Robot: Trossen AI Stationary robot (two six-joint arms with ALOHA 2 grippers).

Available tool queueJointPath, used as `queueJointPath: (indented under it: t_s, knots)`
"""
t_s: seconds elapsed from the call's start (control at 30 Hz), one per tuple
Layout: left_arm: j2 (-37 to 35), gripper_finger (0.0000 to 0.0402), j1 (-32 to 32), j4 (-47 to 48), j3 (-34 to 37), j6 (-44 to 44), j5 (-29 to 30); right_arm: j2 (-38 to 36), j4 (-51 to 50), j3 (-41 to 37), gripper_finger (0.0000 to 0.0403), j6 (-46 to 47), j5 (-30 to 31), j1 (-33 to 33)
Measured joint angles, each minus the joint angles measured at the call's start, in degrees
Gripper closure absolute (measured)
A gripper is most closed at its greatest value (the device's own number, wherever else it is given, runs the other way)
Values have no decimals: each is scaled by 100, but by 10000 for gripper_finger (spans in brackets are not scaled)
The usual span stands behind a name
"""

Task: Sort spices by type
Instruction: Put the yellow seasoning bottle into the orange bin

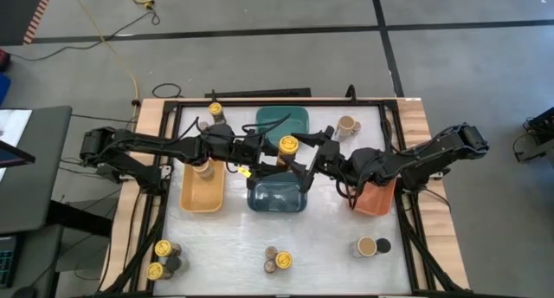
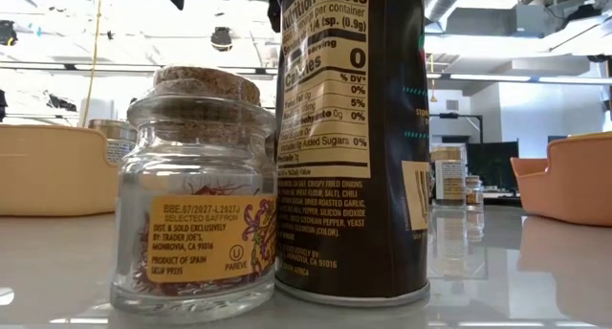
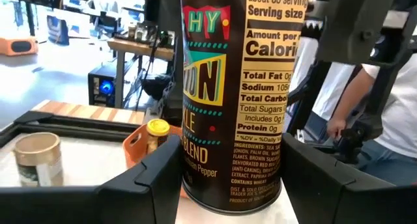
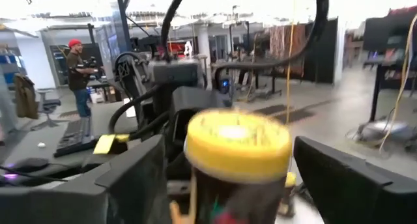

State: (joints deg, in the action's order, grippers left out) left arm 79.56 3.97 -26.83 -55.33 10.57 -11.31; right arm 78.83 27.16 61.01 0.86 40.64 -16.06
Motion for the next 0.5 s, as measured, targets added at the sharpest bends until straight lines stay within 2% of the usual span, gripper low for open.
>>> queueJointPath:
  t_s: [0.1,0.2,0.5]
  knots:
    - [-119,189,72,148,0,2,-3,0,-137,0,31,388,-2,-56]
    - [-231,188,117,369,0,-75,-25,0,-179,0,31,332,-2,-94]
    - [-862,188,134,1907,0,-752,-9,-449,-778,34,32,237,57,-434]
